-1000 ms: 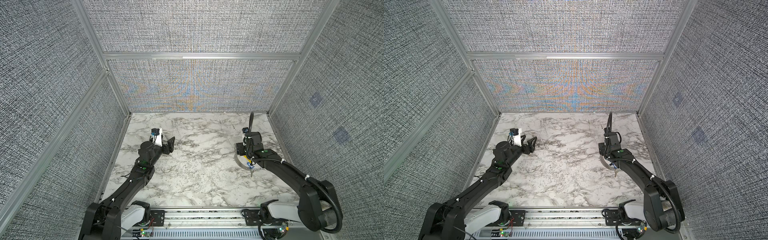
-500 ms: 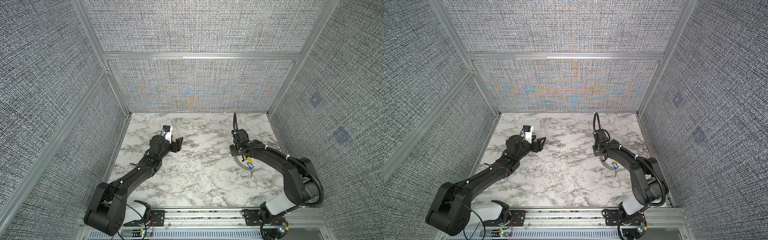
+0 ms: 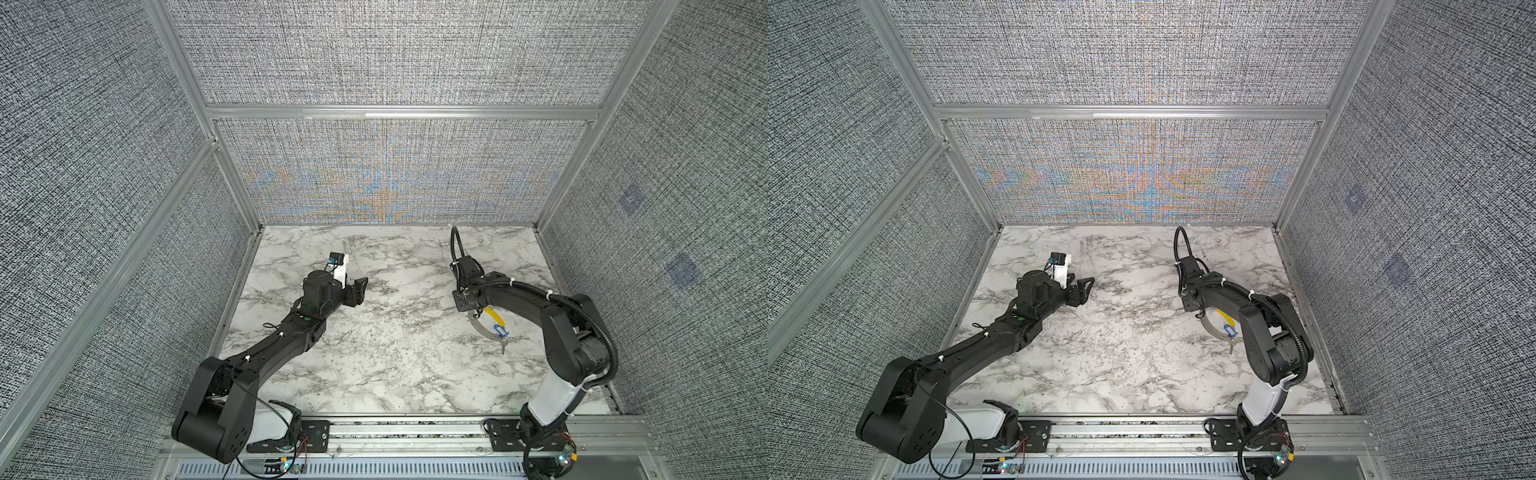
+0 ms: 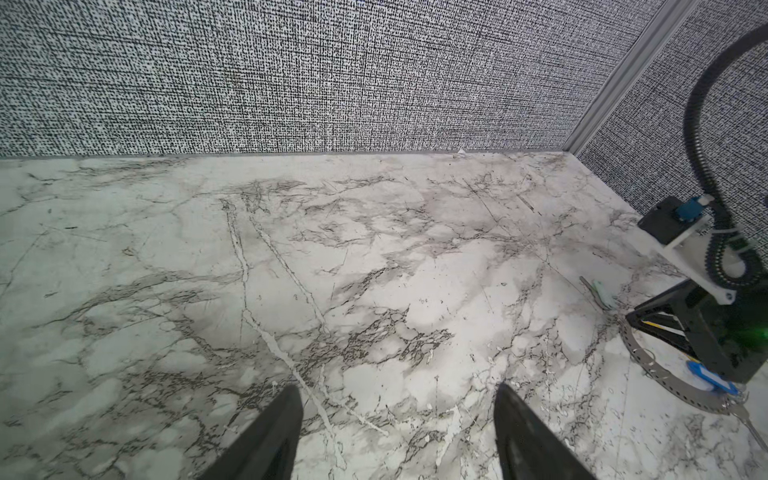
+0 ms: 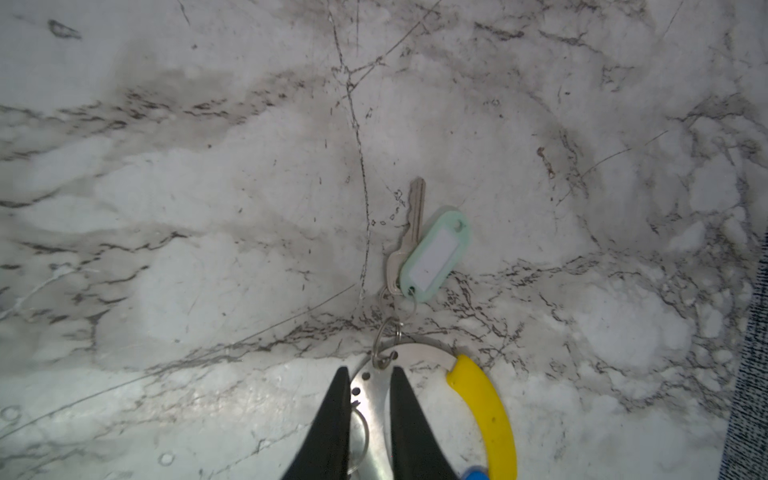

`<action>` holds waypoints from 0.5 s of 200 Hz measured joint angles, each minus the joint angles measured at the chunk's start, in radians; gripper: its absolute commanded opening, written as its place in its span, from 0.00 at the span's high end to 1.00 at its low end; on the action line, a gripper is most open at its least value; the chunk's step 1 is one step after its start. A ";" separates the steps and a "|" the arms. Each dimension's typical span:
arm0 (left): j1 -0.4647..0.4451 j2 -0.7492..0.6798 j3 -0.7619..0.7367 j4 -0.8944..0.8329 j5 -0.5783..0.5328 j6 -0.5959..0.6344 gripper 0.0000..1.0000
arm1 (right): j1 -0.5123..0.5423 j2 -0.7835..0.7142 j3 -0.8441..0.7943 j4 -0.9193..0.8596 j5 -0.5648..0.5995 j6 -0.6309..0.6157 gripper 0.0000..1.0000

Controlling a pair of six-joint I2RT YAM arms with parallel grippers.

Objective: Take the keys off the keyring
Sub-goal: 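Lower the right gripper and pinch the metal ring of the keyring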

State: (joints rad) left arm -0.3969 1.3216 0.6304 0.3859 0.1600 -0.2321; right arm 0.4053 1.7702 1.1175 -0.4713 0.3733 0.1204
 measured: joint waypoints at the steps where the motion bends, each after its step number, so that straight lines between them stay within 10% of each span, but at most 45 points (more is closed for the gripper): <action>1: 0.000 0.000 0.000 0.000 0.000 0.000 0.26 | 0.000 0.002 0.001 -0.001 0.003 0.000 0.80; 100: -0.004 0.021 0.020 -0.016 0.001 0.001 0.26 | 0.001 0.062 0.014 -0.009 0.055 -0.008 0.82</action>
State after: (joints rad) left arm -0.4007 1.3422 0.6502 0.3702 0.1612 -0.2314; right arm 0.4061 1.8320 1.1313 -0.4801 0.4286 0.1127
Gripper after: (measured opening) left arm 0.739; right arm 0.188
